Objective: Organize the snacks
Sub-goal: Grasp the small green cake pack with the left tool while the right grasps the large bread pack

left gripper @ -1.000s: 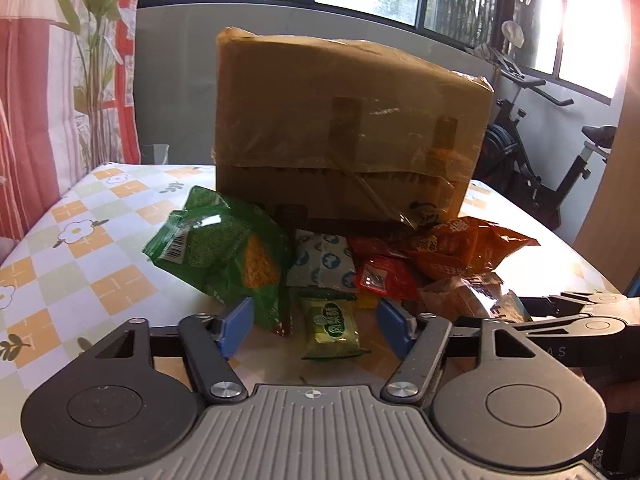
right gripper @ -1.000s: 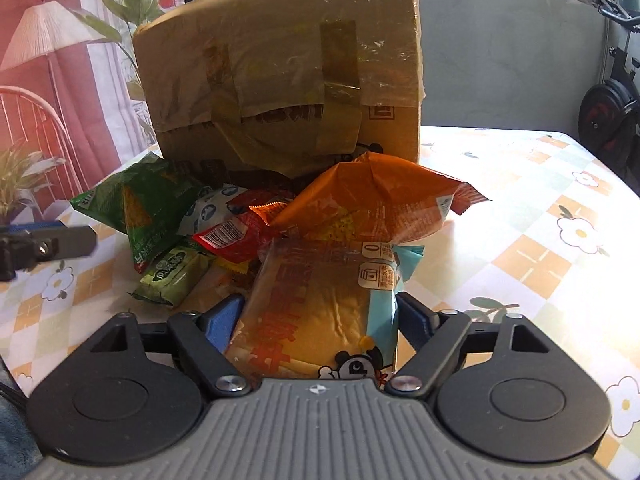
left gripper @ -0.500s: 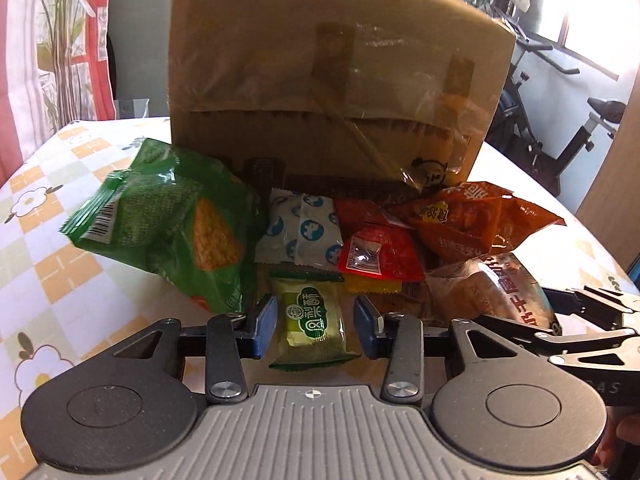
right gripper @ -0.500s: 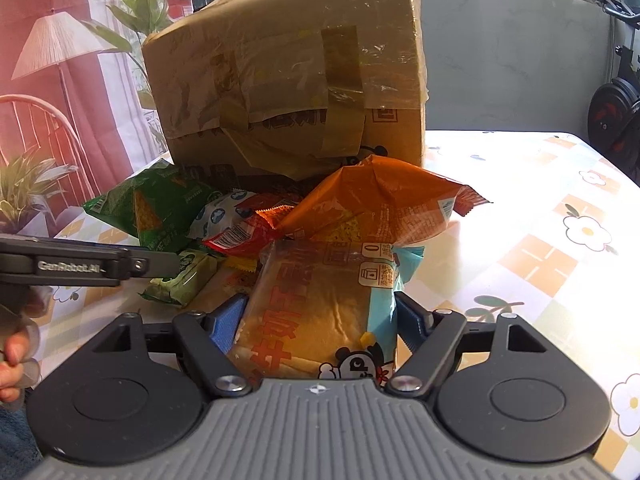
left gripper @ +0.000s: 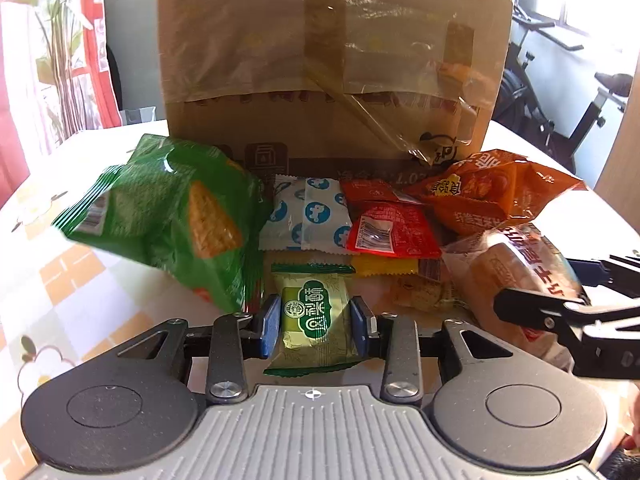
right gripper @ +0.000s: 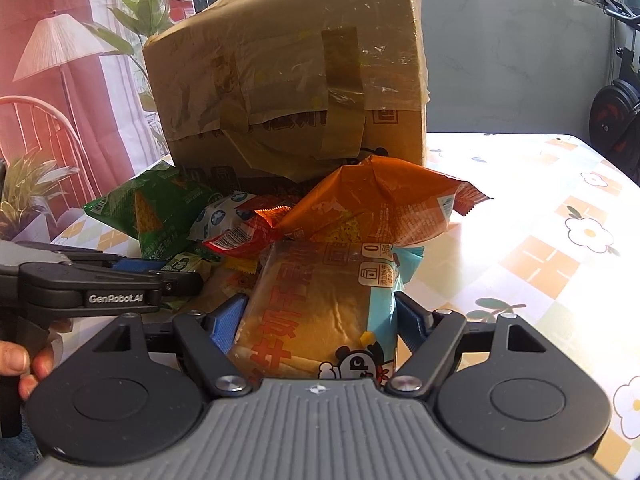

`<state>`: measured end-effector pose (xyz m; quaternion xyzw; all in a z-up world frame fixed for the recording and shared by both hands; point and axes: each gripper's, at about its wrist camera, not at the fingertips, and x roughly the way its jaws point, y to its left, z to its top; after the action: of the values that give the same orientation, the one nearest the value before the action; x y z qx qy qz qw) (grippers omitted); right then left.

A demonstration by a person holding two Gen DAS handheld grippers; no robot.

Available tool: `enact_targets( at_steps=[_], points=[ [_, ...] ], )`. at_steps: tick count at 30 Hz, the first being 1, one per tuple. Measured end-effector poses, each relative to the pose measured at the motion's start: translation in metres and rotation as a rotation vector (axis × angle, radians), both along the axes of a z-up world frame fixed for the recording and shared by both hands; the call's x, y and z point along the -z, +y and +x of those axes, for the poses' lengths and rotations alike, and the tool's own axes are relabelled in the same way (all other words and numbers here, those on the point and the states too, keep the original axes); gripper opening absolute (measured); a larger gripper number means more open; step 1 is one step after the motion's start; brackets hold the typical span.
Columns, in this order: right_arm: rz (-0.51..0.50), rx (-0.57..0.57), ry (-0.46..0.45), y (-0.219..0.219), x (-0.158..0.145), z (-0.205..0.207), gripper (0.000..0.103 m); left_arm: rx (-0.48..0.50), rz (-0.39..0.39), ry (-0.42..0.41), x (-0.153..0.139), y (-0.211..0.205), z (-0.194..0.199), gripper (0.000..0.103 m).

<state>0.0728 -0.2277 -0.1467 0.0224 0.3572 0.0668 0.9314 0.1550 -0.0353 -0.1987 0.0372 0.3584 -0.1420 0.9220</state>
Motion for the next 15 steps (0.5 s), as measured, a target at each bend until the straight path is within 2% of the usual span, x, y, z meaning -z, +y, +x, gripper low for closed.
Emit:
enact_targets(
  at_steps=[8,15],
  points=[
    [0.012,-0.02,0.005,0.004,-0.008,-0.003,0.077,0.028,-0.026,-0.075,-0.02,0.007,-0.024,0.038],
    [0.023,-0.026,-0.014,0.006,-0.016,-0.009,0.077,-0.001,-0.044,-0.137,-0.038,0.013,-0.038,0.038]
  ],
)
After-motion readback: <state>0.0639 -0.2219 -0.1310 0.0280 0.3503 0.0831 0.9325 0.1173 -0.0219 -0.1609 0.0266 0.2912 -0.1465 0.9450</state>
